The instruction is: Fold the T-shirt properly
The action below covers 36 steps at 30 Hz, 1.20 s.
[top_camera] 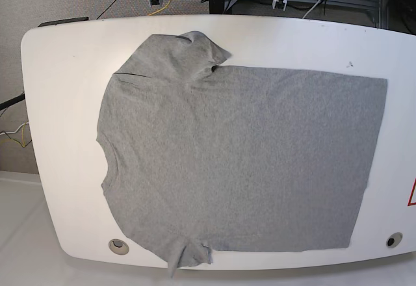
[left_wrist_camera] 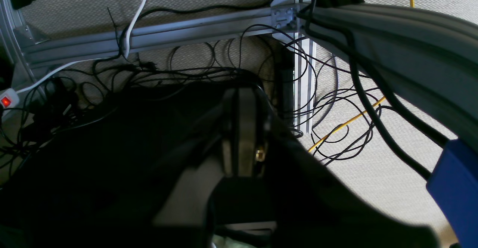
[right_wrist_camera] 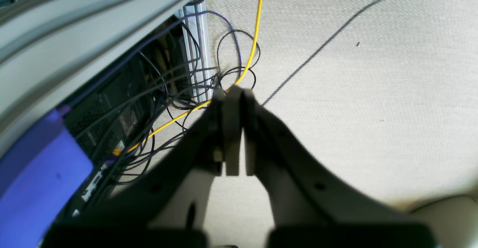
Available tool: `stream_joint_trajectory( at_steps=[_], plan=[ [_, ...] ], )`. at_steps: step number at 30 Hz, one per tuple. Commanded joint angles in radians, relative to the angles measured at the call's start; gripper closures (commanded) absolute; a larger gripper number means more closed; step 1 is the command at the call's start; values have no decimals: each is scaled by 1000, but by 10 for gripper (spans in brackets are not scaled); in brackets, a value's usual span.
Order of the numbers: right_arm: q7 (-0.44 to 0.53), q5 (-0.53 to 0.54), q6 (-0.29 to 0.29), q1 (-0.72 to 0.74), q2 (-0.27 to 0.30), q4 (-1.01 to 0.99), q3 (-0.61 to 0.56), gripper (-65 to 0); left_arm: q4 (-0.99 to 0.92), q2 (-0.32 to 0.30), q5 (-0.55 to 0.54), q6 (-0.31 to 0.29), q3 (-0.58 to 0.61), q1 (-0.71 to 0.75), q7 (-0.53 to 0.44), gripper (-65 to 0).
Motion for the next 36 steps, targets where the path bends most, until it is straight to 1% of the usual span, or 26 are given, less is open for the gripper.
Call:
stream_joint_trajectory(
  at_steps=[1, 36],
  plan=[
    [5, 3, -1, -4, 7, 9, 2, -4, -1, -1, 4, 1, -5, 15, 4, 0],
    [5, 3, 3, -12, 8, 19, 3, 0, -1, -6, 13, 4, 0, 6, 19, 0]
  ],
)
